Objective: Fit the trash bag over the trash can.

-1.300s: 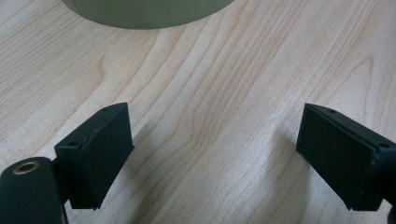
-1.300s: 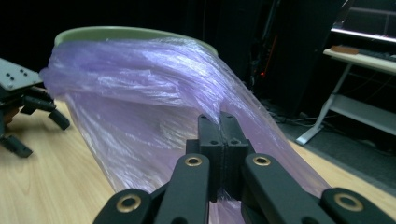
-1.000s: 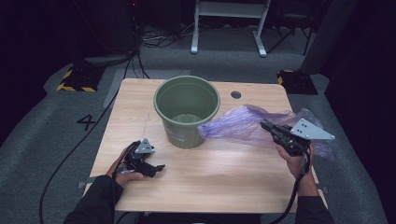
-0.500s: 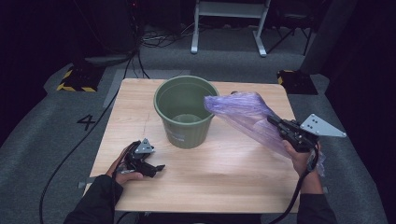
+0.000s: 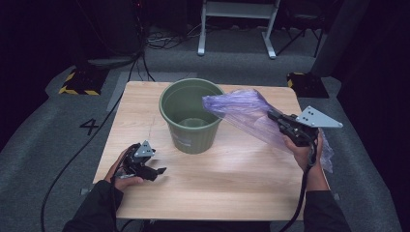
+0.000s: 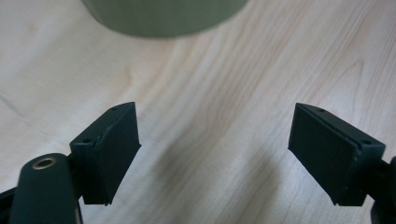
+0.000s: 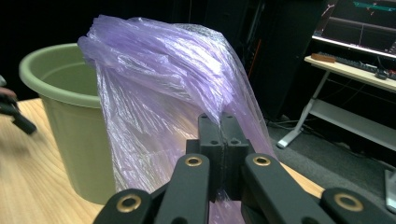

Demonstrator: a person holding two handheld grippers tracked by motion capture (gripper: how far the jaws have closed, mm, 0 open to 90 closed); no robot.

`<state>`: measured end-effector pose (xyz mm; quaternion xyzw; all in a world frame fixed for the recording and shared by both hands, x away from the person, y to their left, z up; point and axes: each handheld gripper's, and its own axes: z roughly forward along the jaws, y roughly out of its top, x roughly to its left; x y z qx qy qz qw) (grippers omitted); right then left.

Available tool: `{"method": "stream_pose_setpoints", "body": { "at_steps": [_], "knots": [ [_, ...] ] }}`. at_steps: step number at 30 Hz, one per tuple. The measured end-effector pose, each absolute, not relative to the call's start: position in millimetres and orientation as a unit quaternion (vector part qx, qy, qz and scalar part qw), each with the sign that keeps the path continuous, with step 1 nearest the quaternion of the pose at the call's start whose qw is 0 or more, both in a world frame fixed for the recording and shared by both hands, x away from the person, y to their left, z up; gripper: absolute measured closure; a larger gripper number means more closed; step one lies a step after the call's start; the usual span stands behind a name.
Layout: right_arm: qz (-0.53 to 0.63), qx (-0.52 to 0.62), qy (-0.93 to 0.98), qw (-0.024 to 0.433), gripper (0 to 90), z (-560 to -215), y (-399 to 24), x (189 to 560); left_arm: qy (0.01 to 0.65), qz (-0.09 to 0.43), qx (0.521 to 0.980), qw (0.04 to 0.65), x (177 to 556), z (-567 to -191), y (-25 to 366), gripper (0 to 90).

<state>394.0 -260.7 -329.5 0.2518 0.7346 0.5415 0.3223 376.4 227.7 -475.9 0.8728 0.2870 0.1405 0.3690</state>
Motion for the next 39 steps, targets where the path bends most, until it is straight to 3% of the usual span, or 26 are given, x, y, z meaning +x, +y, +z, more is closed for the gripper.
{"method": "stream_pose_setpoints", "body": {
  "at_steps": [6,18,24,39],
  "knots": [
    [0.521,0.252,0.747,0.328,90.0,-329,-248,405,0.304,0.183,0.851,0.387,381,-462,234,15.7],
    [0.503,0.253,0.760,0.324,90.0,-322,-232,427,0.302,0.215,0.809,0.456,385,-413,250,16.1],
    [0.497,0.245,0.769,0.320,90.0,-316,-221,431,0.283,0.251,0.797,0.472,381,-378,236,16.3],
    [0.460,0.204,0.804,0.316,90.0,-316,-179,437,0.230,0.259,0.799,0.491,381,-329,200,17.4]
  ]
}}
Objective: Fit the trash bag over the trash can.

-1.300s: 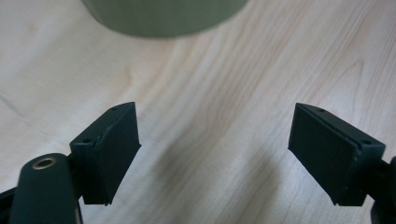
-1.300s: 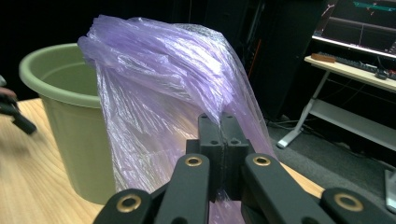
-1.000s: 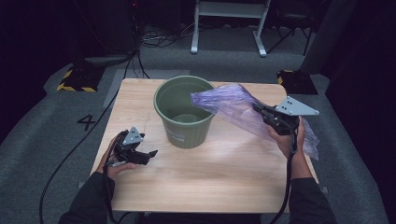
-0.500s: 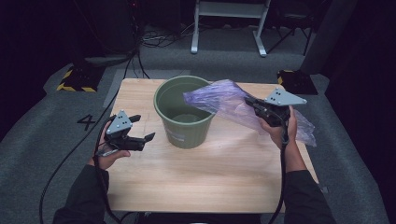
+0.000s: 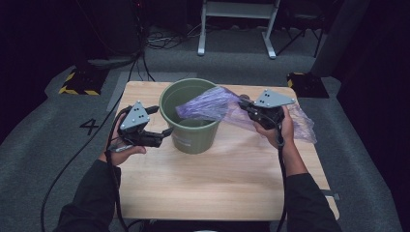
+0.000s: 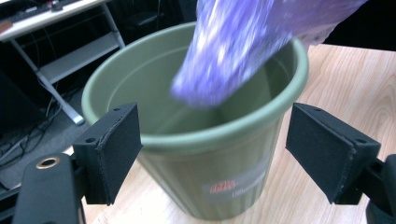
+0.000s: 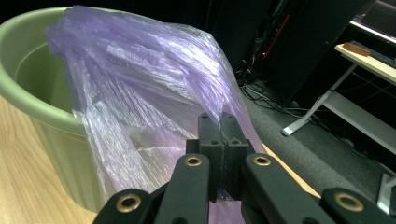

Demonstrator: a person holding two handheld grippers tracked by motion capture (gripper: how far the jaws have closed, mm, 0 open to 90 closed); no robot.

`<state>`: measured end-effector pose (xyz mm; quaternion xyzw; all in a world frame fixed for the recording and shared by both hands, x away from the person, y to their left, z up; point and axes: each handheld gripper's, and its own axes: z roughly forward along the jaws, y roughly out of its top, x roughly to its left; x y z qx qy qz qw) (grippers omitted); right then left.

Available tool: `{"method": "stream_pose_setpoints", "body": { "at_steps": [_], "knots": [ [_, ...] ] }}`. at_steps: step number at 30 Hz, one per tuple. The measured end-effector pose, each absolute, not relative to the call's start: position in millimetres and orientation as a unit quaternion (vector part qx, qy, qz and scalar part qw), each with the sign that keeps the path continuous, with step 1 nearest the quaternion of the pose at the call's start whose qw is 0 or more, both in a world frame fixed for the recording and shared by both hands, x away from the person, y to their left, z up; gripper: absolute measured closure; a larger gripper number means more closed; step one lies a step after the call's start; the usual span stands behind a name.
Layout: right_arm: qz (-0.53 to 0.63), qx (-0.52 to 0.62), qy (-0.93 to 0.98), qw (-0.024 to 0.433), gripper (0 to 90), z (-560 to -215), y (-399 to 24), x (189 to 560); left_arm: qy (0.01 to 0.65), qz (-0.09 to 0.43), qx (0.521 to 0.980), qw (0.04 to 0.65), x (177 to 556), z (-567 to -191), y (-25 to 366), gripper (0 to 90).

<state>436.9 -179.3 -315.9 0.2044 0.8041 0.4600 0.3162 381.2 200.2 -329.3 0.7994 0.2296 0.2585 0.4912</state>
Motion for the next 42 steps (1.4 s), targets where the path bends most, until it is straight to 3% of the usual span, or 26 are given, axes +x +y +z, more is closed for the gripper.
{"method": "stream_pose_setpoints", "body": {
  "at_steps": [9,22,33,39,42],
  "knots": [
    [0.449,0.186,0.814,0.318,90.0,-317,-161,438,0.224,0.250,0.809,0.483,399,-322,179,17.0],
    [0.442,0.160,0.823,0.318,90.0,-316,-139,435,0.178,0.252,0.847,0.433,414,-313,116,17.1],
    [0.453,0.132,0.826,0.308,90.0,-313,-130,426,0.178,0.248,0.855,0.419,425,-317,100,17.4],
    [0.451,0.118,0.832,0.301,90.0,-312,-123,424,0.180,0.251,0.855,0.416,429,-318,98,29.6],
    [0.452,0.114,0.832,0.299,90.0,-311,-122,422,0.180,0.259,0.856,0.410,432,-319,99,45.8]
  ]
}}
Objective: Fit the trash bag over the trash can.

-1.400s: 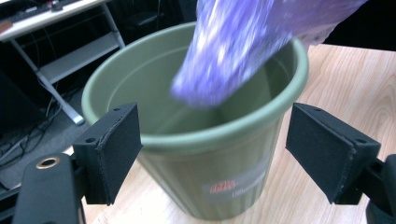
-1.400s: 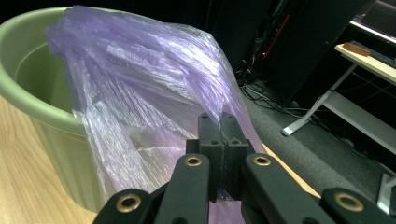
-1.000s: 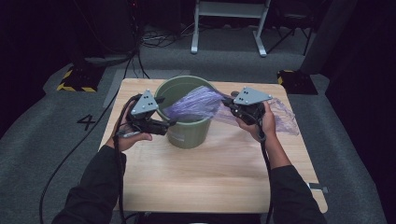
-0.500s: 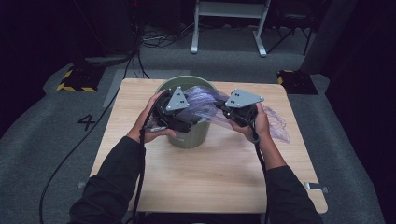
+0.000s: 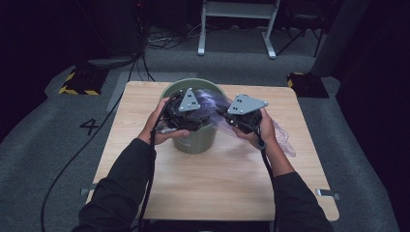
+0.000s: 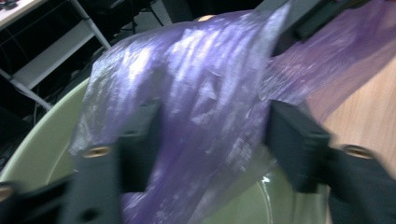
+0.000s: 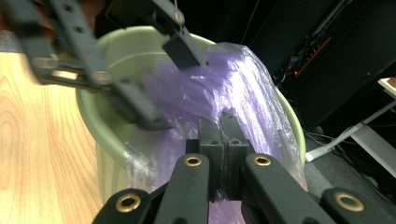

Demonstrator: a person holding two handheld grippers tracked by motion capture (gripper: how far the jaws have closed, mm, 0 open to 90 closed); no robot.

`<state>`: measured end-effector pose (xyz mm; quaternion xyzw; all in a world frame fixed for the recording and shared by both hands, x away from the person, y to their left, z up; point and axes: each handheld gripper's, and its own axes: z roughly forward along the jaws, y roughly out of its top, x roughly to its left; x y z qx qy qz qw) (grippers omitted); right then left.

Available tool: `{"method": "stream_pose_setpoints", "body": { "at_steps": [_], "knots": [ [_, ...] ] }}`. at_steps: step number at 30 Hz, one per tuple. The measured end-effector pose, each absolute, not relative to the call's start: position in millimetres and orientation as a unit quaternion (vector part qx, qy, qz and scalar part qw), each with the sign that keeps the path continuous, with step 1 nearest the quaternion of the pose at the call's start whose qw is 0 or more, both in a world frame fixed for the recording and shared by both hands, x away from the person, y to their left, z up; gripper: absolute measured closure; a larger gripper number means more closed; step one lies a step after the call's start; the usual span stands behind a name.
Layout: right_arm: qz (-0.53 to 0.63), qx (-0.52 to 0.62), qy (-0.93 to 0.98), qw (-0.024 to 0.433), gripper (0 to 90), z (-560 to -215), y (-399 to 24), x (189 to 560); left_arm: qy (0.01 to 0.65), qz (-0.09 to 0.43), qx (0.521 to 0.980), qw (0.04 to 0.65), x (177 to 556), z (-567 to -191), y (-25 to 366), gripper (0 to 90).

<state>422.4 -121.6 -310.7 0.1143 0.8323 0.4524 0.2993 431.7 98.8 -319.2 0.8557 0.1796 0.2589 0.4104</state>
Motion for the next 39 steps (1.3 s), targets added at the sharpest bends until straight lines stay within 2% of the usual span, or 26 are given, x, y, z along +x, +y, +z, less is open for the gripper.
{"method": "stream_pose_setpoints", "body": {
  "at_steps": [3,5,8,9,13,17,23,25,27,32,35,39],
  "knots": [
    [0.450,0.114,0.834,0.300,88.7,-311,-121,421,0.176,0.273,0.861,0.392,434,-321,98,63.5],
    [0.446,0.114,0.836,0.299,85.5,-311,-121,421,0.178,0.283,0.859,0.387,435,-321,98,71.1],
    [0.440,0.130,0.836,0.301,62.5,-311,-120,420,0.173,0.298,0.862,0.372,435,-321,98,78.3],
    [0.433,0.133,0.841,0.294,57.9,-311,-119,419,0.176,0.305,0.861,0.366,435,-321,98,80.8],
    [0.428,0.149,0.843,0.289,43.2,-309,-121,414,0.191,0.300,0.858,0.371,439,-322,104,86.9],
    [0.422,0.150,0.852,0.272,31.3,-309,-127,408,0.200,0.297,0.856,0.372,441,-323,110,87.7],
    [0.397,0.160,0.857,0.287,26.1,-319,-146,397,0.215,0.279,0.853,0.384,446,-326,121,87.7],
    [0.383,0.167,0.859,0.297,26.5,-323,-153,395,0.219,0.276,0.853,0.384,448,-327,123,87.7],
    [0.377,0.173,0.861,0.295,32.8,-326,-159,395,0.223,0.270,0.851,0.392,449,-328,126,87.7],
    [0.376,0.168,0.863,0.294,70.1,-336,-169,397,0.229,0.257,0.845,0.409,450,-329,129,86.6],
    [0.374,0.161,0.857,0.315,83.5,-337,-169,396,0.229,0.255,0.841,0.420,448,-328,129,80.0],
    [0.385,0.159,0.843,0.341,87.4,-329,-168,395,0.234,0.254,0.833,0.432,444,-327,130,60.8]
  ]
}}
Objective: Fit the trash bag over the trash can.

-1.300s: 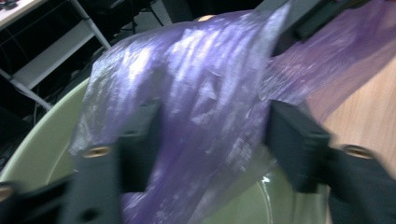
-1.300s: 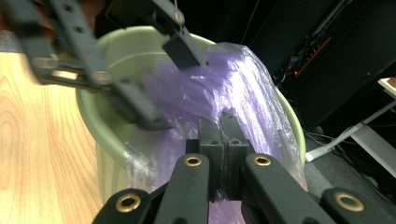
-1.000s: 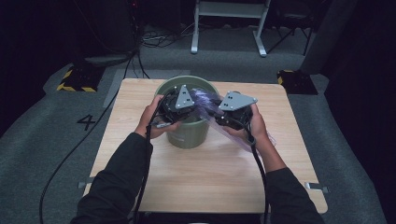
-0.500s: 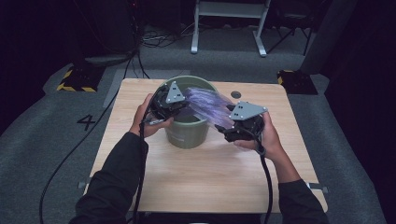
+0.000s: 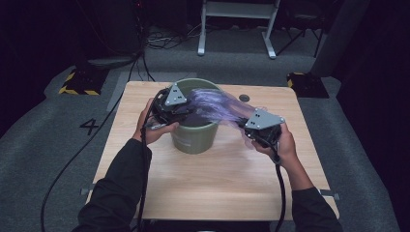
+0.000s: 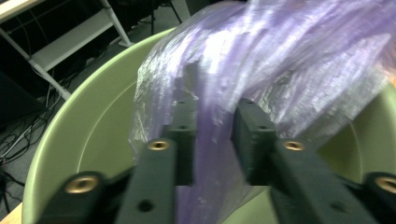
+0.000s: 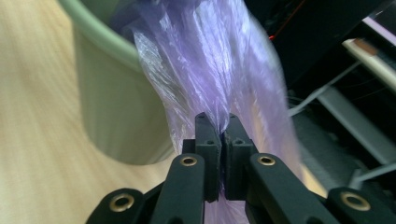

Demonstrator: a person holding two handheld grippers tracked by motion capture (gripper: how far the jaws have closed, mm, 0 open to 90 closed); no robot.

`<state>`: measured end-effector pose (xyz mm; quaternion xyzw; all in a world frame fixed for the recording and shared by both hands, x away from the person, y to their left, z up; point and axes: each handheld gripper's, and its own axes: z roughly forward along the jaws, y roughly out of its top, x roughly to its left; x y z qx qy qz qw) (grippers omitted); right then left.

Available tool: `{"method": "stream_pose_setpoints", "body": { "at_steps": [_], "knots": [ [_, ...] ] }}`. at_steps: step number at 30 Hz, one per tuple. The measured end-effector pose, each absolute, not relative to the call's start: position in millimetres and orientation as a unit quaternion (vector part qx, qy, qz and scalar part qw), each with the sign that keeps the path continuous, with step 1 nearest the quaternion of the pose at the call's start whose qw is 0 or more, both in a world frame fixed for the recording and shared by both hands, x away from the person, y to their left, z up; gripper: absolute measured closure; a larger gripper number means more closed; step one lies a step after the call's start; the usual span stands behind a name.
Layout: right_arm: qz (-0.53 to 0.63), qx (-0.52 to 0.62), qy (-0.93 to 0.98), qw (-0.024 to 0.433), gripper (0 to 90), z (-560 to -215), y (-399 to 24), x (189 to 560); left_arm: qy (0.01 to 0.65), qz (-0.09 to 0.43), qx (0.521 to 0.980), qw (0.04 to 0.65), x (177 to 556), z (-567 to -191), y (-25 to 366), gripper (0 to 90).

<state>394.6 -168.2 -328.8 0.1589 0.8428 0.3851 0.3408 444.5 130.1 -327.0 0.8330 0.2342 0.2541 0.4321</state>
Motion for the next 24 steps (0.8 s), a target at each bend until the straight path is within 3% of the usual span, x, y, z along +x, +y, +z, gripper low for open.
{"method": "stream_pose_setpoints", "body": {
  "at_steps": [1,9,16,19,22,24],
  "knots": [
    [0.384,0.158,0.841,0.348,87.7,-326,-167,395,0.229,0.253,0.832,0.436,442,-326,130,54.0],
    [0.370,0.148,0.840,0.368,88.8,-316,-158,400,0.215,0.260,0.822,0.458,426,-320,127,24.3],
    [0.372,0.135,0.842,0.367,88.7,-311,-140,402,0.176,0.267,0.829,0.460,416,-316,103,24.1],
    [0.372,0.124,0.843,0.369,88.7,-306,-131,400,0.164,0.236,0.836,0.468,418,-313,96,26.2],
    [0.379,0.114,0.844,0.363,88.6,-302,-123,397,0.155,0.233,0.837,0.469,419,-313,93,35.0],
    [0.376,0.108,0.846,0.363,88.6,-302,-119,394,0.153,0.234,0.841,0.462,421,-313,94,47.2]
  ]
}}
